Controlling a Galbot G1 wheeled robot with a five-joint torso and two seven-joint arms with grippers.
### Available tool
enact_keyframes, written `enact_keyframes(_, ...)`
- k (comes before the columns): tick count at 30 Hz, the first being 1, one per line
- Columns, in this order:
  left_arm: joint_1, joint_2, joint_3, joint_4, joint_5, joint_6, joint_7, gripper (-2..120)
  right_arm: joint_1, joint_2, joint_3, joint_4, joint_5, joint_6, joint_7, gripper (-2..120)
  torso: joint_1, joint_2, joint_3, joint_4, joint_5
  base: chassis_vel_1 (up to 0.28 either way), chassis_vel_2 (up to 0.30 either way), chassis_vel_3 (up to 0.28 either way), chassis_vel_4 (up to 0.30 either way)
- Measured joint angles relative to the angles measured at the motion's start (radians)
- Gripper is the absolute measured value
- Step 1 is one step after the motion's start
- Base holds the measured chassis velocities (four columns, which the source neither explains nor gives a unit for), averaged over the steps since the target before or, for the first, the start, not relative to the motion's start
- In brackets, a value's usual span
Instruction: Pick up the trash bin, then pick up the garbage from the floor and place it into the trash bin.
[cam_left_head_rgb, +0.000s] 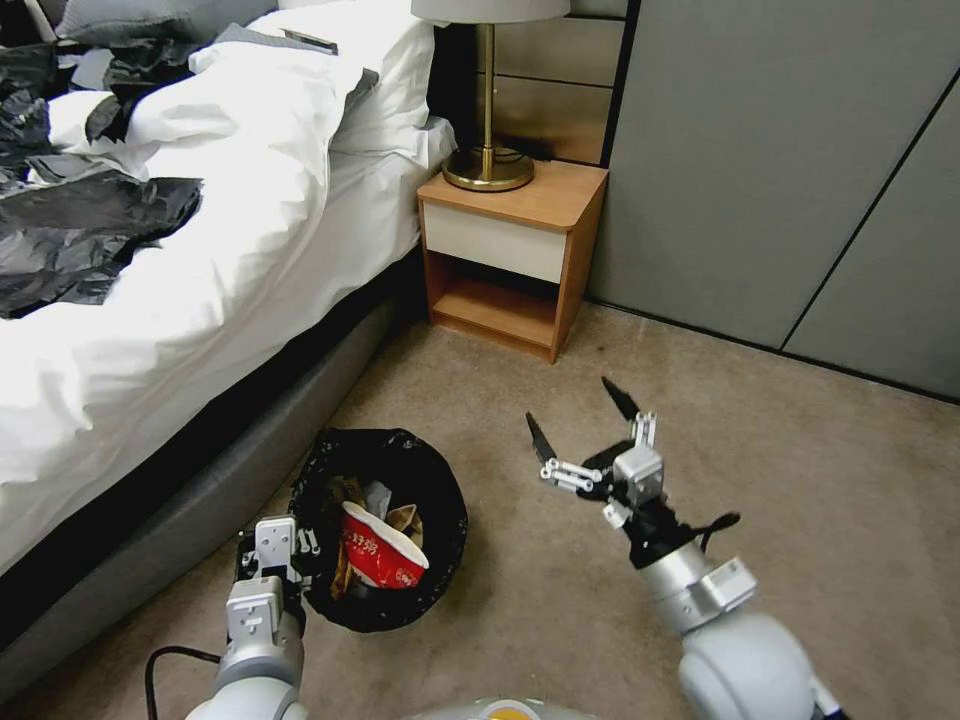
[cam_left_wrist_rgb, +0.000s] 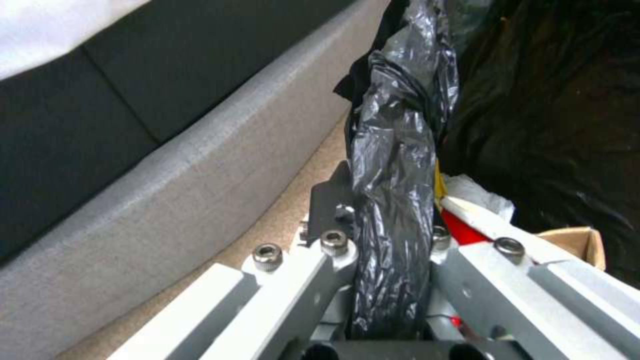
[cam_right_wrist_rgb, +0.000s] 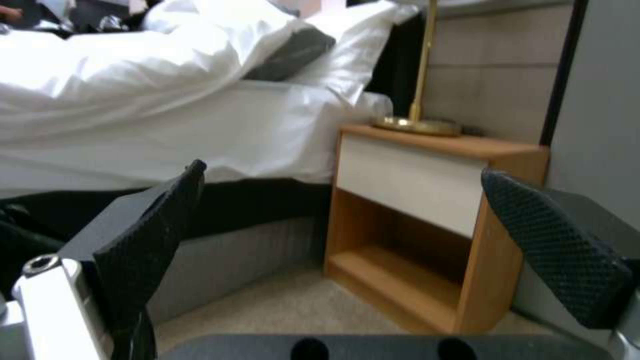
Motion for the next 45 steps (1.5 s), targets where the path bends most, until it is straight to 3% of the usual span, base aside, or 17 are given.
enact_keyframes(17,0.013,-0.005,-0.002,-0.013,0.007,0.001,0.002,1,0.040,-0.018,-0.003,-0.031,0.038,0.014,0.010,100,0.000,0.000,0.000,-0.0001,0.0000,0.025,0.023,0.027,0.025)
enact_keyframes(45,0.021,-0.011,0.002,-0.012,0.013,-0.005,0.005,1,0.067,-0.026,0.000,-0.023,0.056,0.010,0.014,100,0.000,0.000,0.000,-0.0001,0.0000,0.112,0.119,0.113,0.114)
